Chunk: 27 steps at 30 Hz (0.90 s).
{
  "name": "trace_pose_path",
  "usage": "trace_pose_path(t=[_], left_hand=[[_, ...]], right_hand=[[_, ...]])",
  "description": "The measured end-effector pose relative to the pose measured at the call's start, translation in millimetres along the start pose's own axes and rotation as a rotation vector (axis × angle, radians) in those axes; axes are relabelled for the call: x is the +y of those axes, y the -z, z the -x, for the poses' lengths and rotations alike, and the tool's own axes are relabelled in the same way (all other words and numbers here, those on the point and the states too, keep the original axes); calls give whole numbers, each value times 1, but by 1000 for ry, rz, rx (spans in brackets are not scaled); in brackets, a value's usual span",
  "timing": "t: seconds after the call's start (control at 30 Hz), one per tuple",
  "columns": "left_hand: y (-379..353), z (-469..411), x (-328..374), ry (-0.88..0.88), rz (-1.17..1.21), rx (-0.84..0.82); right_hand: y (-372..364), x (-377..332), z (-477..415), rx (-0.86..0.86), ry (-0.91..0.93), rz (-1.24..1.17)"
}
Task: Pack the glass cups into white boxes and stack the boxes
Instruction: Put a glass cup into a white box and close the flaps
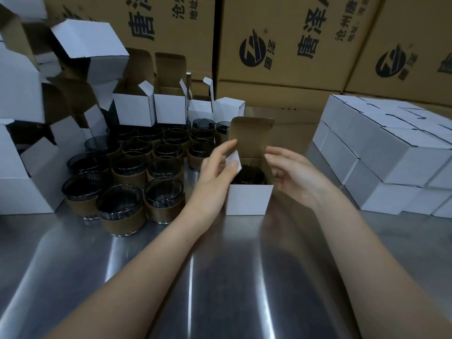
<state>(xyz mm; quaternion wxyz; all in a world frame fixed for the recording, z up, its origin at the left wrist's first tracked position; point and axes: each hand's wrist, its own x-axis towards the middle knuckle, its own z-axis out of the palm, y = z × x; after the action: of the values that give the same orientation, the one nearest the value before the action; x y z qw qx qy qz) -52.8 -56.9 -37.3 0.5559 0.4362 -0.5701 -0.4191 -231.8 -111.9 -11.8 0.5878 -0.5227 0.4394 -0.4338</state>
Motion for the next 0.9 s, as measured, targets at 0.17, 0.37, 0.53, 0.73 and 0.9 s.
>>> trace_pose_path(t=[0.17,0.37,0.53,0.73,0.9], left_hand=[[-3,0,2,-12,17,34],[-2,-2,1,13,76,57],[-2,-2,1,31,91,16],[-1,-2,3,59,109,-9],[-3,0,6,87,145,10]], right_hand=[[-2,3,1,14,31,65],[-6,6,0,41,116,94],[-9,8,-1,80,207,171],[-13,9,1,86,280,235],[-14,7,2,65,328,241]])
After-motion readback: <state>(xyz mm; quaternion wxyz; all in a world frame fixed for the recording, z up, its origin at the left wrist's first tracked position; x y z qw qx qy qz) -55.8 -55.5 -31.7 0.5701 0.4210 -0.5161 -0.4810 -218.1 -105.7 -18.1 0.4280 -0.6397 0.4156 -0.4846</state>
